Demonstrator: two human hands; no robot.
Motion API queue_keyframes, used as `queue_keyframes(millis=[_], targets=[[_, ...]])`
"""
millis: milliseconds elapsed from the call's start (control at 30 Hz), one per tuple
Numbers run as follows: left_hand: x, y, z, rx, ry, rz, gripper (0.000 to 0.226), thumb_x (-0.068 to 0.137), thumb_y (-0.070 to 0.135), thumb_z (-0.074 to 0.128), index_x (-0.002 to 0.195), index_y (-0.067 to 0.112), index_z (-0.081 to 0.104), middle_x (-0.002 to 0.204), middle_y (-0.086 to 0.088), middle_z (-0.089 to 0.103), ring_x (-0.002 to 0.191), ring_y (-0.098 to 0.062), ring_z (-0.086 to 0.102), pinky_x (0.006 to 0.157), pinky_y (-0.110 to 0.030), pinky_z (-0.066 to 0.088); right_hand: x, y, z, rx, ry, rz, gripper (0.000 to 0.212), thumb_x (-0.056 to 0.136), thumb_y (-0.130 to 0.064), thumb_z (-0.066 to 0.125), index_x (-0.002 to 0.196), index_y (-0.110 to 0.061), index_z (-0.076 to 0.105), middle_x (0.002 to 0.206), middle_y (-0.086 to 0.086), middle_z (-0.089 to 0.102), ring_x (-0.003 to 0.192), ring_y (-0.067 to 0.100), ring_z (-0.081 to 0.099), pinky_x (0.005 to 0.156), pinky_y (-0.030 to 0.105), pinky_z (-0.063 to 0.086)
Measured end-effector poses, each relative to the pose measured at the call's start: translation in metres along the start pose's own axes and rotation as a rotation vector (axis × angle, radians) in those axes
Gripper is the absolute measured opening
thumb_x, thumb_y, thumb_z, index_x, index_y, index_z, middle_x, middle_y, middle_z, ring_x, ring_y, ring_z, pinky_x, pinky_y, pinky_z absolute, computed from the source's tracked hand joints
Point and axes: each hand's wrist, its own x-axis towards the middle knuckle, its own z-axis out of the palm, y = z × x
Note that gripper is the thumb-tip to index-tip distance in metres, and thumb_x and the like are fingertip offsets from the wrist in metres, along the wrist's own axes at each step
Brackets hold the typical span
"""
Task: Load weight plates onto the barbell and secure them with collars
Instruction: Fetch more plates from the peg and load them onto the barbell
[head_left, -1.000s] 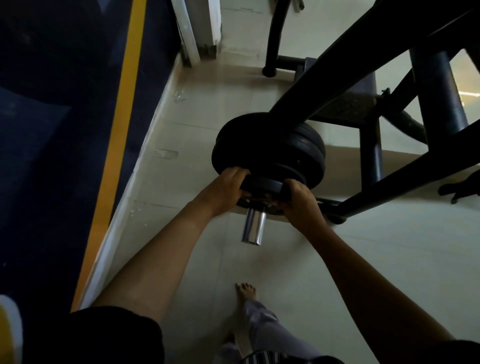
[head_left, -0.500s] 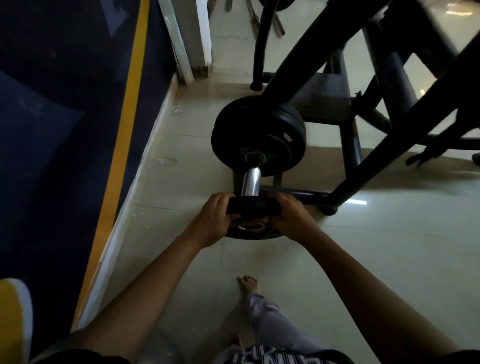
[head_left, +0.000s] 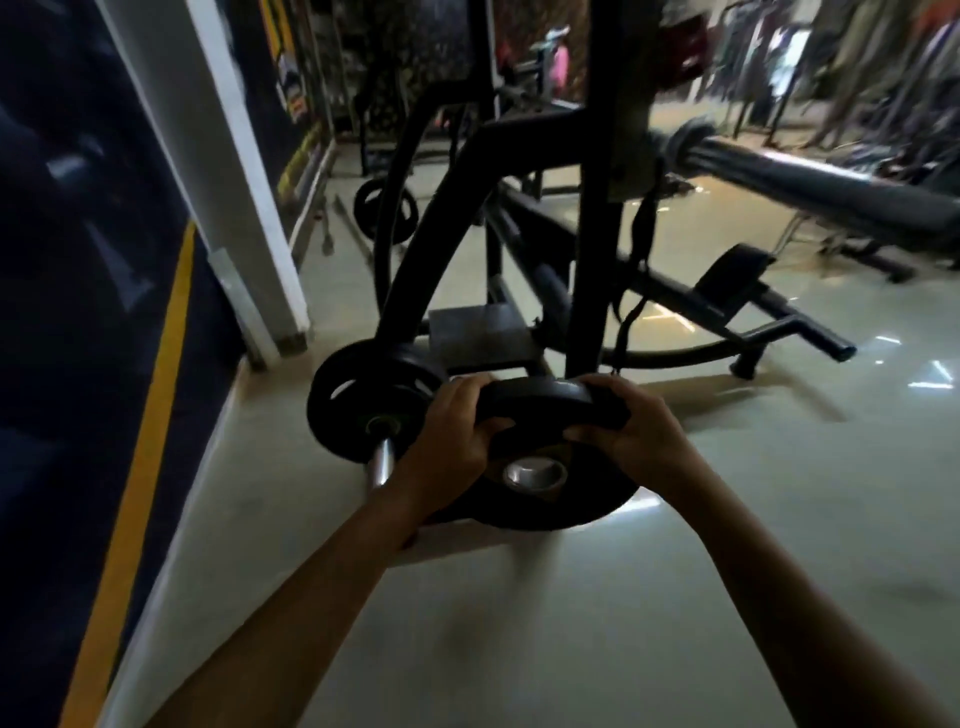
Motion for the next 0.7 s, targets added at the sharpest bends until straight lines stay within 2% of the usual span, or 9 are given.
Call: queue_keyframes(millis=[67, 167, 267, 333, 400, 500, 600, 700], targets=[[0.015, 0.038, 0.012, 0.0, 0.015, 0.078, 0.05, 0.076, 0.027, 0.05, 0.119, 0.001, 0.049, 0.118, -0.019, 0.052, 0.113, -0.03, 0.047, 0.096, -0.021, 0.028, -0.005, 0.0, -0.043, -0.029, 0.059, -0.041, 0.054, 0.065, -0.001, 0.077, 0.115, -0.006, 0.056, 0.1, 0.002, 0.057, 0.094, 0.013, 0.053, 0.076, 0.004, 0.042], [0.036, 0.091, 0.035, -0.02, 0.05, 0.175, 0.048, 0.077, 0.026, 0.05, 0.12, 0.004, 0.049, 0.118, -0.016, 0.053, 0.111, -0.025, 0.047, 0.092, -0.017, 0.028, -0.013, 0.003, -0.104, -0.051, 0.127, -0.11, 0.053, 0.066, -0.001, 0.076, 0.114, -0.007, 0.055, 0.099, -0.002, 0.057, 0.093, 0.011, 0.055, 0.084, 0.017, 0.044], [0.054, 0.141, 0.065, -0.041, 0.101, 0.258, 0.04, 0.084, 0.017, 0.057, 0.121, 0.005, 0.048, 0.118, -0.015, 0.053, 0.111, -0.024, 0.047, 0.089, -0.015, 0.027, -0.017, 0.01, -0.163, -0.079, 0.167, -0.144, 0.053, 0.067, -0.001, 0.075, 0.116, -0.006, 0.054, 0.096, -0.007, 0.055, 0.086, 0.001, 0.053, 0.077, 0.002, 0.04], [0.066, 0.172, 0.083, -0.04, 0.135, 0.288, 0.039, 0.086, 0.013, 0.058, 0.123, 0.006, 0.047, 0.121, -0.014, 0.052, 0.113, -0.022, 0.046, 0.089, -0.014, 0.027, -0.016, 0.016, -0.203, -0.11, 0.174, -0.189, 0.053, 0.068, -0.002, 0.074, 0.117, -0.005, 0.054, 0.1, -0.003, 0.055, 0.088, 0.004, 0.053, 0.075, -0.002, 0.039], [0.079, 0.2, 0.1, -0.04, 0.166, 0.319, 0.039, 0.086, 0.013, 0.057, 0.123, 0.007, 0.047, 0.121, -0.014, 0.052, 0.113, -0.021, 0.045, 0.087, -0.012, 0.027, -0.013, 0.022, -0.24, -0.144, 0.164, -0.229, 0.052, 0.071, -0.004, 0.073, 0.119, -0.007, 0.052, 0.099, -0.004, 0.054, 0.085, -0.001, 0.052, 0.073, -0.001, 0.04], [0.097, 0.239, 0.117, -0.072, 0.175, 0.327, 0.038, 0.087, 0.015, 0.055, 0.123, 0.009, 0.046, 0.12, -0.013, 0.051, 0.11, -0.019, 0.046, 0.091, -0.023, 0.034, -0.003, 0.028, -0.287, -0.151, 0.161, -0.26, 0.052, 0.072, -0.006, 0.072, 0.119, -0.008, 0.052, 0.101, -0.001, 0.054, 0.088, 0.007, 0.053, 0.071, 0.004, 0.043], [0.117, 0.27, 0.127, -0.085, 0.163, 0.331, 0.034, 0.088, 0.015, 0.054, 0.121, 0.008, 0.046, 0.117, -0.011, 0.051, 0.106, -0.018, 0.047, 0.093, -0.032, 0.041, 0.011, 0.034, -0.322, -0.177, 0.143, -0.316, 0.05, 0.074, -0.004, 0.07, 0.121, -0.005, 0.051, 0.103, 0.0, 0.053, 0.088, 0.007, 0.053, 0.072, 0.0, 0.044], [0.138, 0.292, 0.134, -0.089, 0.152, 0.314, 0.033, 0.089, 0.013, 0.053, 0.12, 0.007, 0.046, 0.112, -0.008, 0.05, 0.101, -0.016, 0.048, 0.085, -0.025, 0.043, 0.027, 0.039, -0.348, -0.195, 0.139, -0.35, 0.048, 0.076, -0.005, 0.068, 0.121, -0.004, 0.051, 0.103, 0.003, 0.055, 0.09, 0.013, 0.055, 0.073, 0.006, 0.048]])
